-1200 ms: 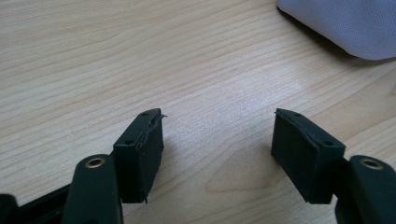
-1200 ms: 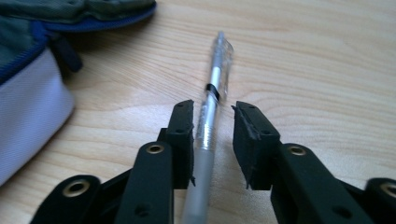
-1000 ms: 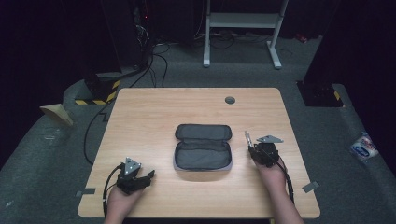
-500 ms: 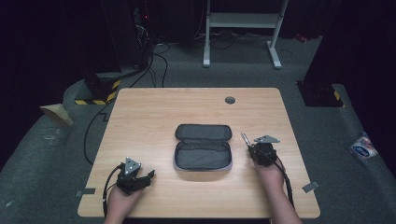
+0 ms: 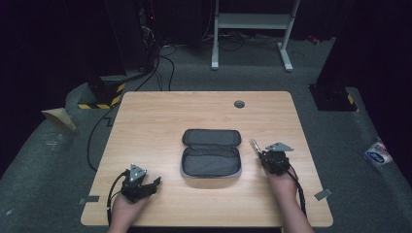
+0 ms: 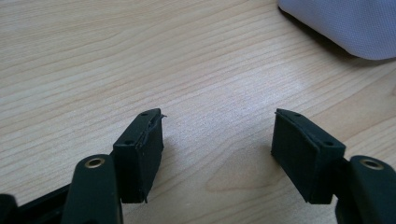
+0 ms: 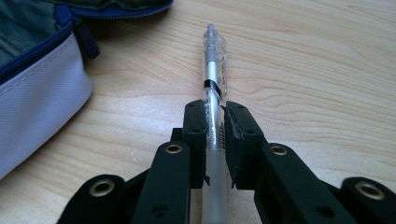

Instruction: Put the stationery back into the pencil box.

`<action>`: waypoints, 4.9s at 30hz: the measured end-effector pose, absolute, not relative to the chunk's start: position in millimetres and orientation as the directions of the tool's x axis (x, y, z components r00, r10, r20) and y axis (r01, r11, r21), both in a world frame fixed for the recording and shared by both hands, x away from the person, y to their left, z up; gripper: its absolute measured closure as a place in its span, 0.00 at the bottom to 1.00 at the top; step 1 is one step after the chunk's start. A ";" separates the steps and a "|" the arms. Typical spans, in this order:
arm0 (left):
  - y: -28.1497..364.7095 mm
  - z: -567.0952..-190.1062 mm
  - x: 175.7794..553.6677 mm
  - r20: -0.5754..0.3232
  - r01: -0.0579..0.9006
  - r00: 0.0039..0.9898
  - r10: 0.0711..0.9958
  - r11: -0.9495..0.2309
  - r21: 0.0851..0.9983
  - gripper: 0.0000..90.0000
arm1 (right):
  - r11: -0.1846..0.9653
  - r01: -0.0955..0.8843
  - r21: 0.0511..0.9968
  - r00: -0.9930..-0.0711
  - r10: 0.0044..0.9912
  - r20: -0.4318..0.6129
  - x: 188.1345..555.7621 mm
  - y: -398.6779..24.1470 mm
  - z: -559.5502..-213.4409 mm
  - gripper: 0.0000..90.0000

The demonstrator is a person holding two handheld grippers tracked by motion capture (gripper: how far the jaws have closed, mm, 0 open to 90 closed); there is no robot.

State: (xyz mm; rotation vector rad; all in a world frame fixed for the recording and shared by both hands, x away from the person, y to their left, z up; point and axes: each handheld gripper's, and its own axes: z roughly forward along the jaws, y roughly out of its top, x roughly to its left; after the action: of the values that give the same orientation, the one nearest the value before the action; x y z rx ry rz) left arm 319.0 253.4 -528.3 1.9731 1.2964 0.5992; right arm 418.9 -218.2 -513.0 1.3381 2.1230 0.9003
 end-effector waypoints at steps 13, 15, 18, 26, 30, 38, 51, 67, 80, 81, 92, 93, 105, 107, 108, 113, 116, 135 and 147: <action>253.3 -528.4 319.1 0.005 0.600 0.396 0.918 -0.262 0.756 0.37 | 0.318 0.560 0.765 -0.455 0.890 -0.037 399.9 -211.7 -503.4 0.87; 253.3 -528.4 319.4 0.005 0.599 0.397 0.918 -0.263 0.757 0.37 | 0.317 0.559 0.766 -0.455 0.890 -0.037 398.4 -211.2 -502.5 0.87; 253.4 -528.3 319.5 0.005 0.599 0.398 0.917 -0.264 0.756 0.37 | 0.321 0.552 0.770 -0.458 0.888 -0.042 397.0 -210.6 -501.5 0.87; 253.3 -528.4 319.7 0.004 0.598 0.400 0.916 -0.265 0.756 0.37 | 0.331 0.532 0.780 -0.471 0.880 -0.052 393.2 -207.6 -496.8 0.87; 253.3 -528.4 319.8 0.004 0.598 0.400 0.917 -0.265 0.756 0.37 | 0.331 0.526 0.783 -0.475 0.879 -0.052 391.6 -206.4 -494.2 0.87; 253.3 -528.4 319.8 0.005 0.598 0.401 0.916 -0.266 0.756 0.37 | 0.336 0.506 0.795 -0.487 0.872 -0.059 388.5 -204.7 -489.0 0.87; 253.1 -528.5 320.0 0.004 0.597 0.402 0.916 -0.265 0.757 0.36 | 0.339 0.469 0.816 -0.508 0.859 -0.065 382.2 -199.9 -478.6 0.87; 253.1 -528.5 320.0 0.003 0.598 0.402 0.916 -0.265 0.757 0.36 | 0.345 0.377 0.859 -0.577 0.814 -0.073 362.8 -178.9 -452.6 0.87; 253.2 -528.5 320.1 0.006 0.597 0.403 0.915 -0.268 0.757 0.36 | 0.373 0.324 0.870 -0.630 0.770 -0.096 352.1 -161.4 -441.8 0.87; 253.1 -528.5 320.0 0.004 0.597 0.402 0.915 -0.266 0.757 0.36 | 0.372 0.322 0.870 -0.634 0.767 -0.093 351.4 -159.9 -441.1 0.87; 253.2 -528.3 321.6 0.003 0.598 0.411 0.912 -0.272 0.754 0.36 | 0.402 0.303 0.864 -0.687 0.721 -0.094 353.7 -139.9 -443.5 0.87; 253.2 -528.3 321.7 0.003 0.598 0.411 0.911 -0.273 0.754 0.36 | 0.406 0.307 0.861 -0.691 0.717 -0.092 354.3 -137.5 -444.2 0.87; 253.0 -528.4 321.8 0.002 0.596 0.413 0.911 -0.272 0.755 0.36 | 0.444 0.295 0.846 -0.741 0.665 -0.091 364.1 -112.6 -440.2 0.87; 253.0 -528.5 321.8 0.002 0.596 0.413 0.911 -0.272 0.756 0.36 | 0.442 0.297 0.846 -0.748 0.658 -0.081 366.1 -110.1 -439.3 0.87; 253.0 -528.4 321.8 0.002 0.596 0.413 0.911 -0.272 0.755 0.36 | 0.440 0.302 0.846 -0.750 0.658 -0.075 367.4 -108.9 -439.2 0.87; 253.0 -528.5 321.8 0.002 0.596 0.413 0.911 -0.272 0.756 0.36 | 0.463 0.303 0.833 -0.763 0.641 -0.079 373.4 -100.6 -441.6 0.87; 253.0 -528.5 321.8 0.002 0.596 0.413 0.911 -0.273 0.755 0.36 | 0.476 0.306 0.824 -0.771 0.632 -0.079 375.4 -94.3 -444.3 0.87; 253.0 -528.4 322.0 0.002 0.596 0.415 0.910 -0.273 0.755 0.36 | 0.564 0.298 0.770 -0.827 0.555 -0.087 379.6 -58.0 -460.9 0.87; 253.1 -528.4 322.4 0.001 0.596 0.416 0.910 -0.273 0.755 0.36 | 0.606 0.321 0.728 -0.831 0.549 -0.091 387.2 -57.2 -472.0 0.87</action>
State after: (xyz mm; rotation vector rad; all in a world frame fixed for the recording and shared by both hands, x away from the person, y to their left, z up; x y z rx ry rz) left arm 322.4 253.1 -528.4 1.9844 1.2743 0.5822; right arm 387.2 -57.2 -472.0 0.7063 2.5298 1.0573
